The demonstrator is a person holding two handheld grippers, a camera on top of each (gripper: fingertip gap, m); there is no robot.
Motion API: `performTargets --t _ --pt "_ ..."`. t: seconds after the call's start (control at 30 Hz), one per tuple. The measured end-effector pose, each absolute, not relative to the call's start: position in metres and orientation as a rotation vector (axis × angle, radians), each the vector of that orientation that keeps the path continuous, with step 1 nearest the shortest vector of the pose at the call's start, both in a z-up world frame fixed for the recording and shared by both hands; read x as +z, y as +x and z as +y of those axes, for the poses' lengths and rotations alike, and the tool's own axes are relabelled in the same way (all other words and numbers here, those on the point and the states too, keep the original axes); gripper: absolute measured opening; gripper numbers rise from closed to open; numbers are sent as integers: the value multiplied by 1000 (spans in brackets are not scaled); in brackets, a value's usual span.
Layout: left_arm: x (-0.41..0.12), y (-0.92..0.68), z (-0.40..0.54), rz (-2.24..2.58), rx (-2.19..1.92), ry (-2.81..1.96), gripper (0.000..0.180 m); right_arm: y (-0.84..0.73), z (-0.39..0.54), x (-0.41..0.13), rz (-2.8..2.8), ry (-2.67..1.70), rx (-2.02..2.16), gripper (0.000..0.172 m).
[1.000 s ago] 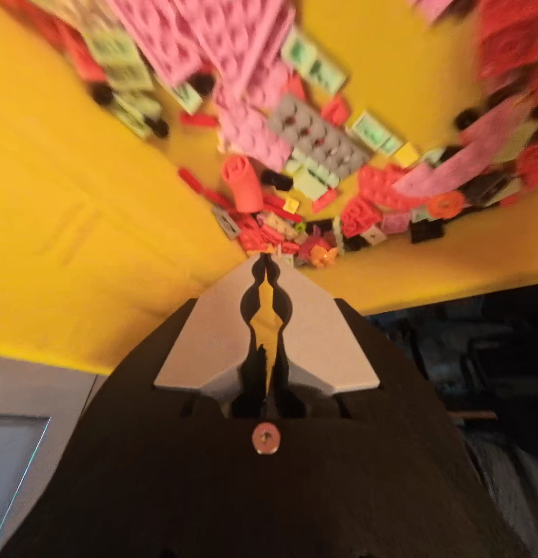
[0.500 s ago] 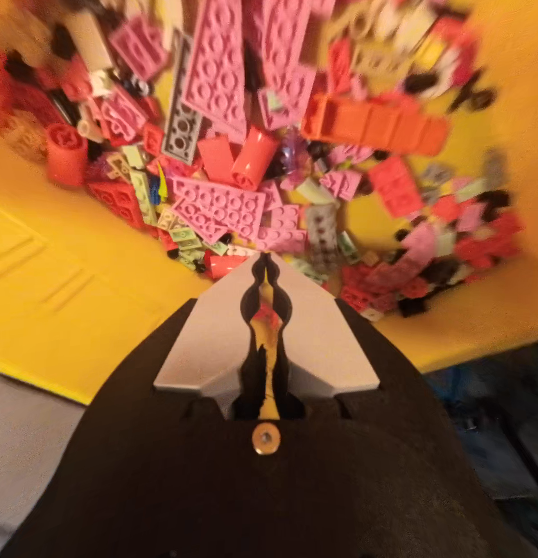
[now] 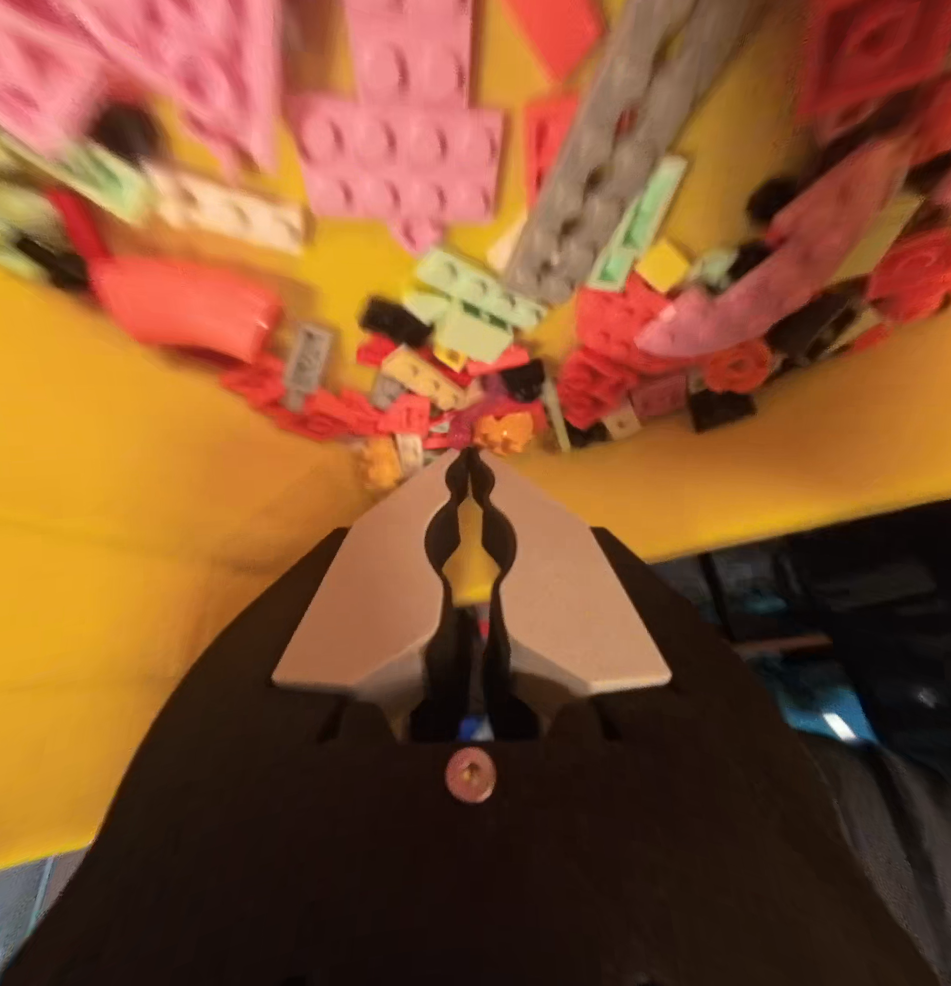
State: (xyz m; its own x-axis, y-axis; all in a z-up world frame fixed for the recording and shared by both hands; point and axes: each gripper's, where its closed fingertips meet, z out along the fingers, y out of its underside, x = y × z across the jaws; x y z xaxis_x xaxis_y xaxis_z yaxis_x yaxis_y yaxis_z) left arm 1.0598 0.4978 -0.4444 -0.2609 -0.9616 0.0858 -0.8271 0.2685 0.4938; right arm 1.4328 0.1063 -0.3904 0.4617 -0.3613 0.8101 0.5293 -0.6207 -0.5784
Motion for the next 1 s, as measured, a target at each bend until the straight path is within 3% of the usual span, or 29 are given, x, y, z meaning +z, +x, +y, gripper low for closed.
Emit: performTargets --t 0.27,0.5,0.83,1.0 --pt "-435 1147 491 -2644 -95 1692 0 1434 106 -392 -143 -1847 -1292 26" --pt "-411 1115 410 -2319 401 1485 0 1434 106 -389 -139 -1835 -1304 27" --pt "-438 1111 411 -2363 348 1479 0 1434 107 -391 -148 -1841 -1301 27" --pt "-444 1137 481 -2638 1 1716 0 1434 107 -391 -148 -1842 -1307 27"
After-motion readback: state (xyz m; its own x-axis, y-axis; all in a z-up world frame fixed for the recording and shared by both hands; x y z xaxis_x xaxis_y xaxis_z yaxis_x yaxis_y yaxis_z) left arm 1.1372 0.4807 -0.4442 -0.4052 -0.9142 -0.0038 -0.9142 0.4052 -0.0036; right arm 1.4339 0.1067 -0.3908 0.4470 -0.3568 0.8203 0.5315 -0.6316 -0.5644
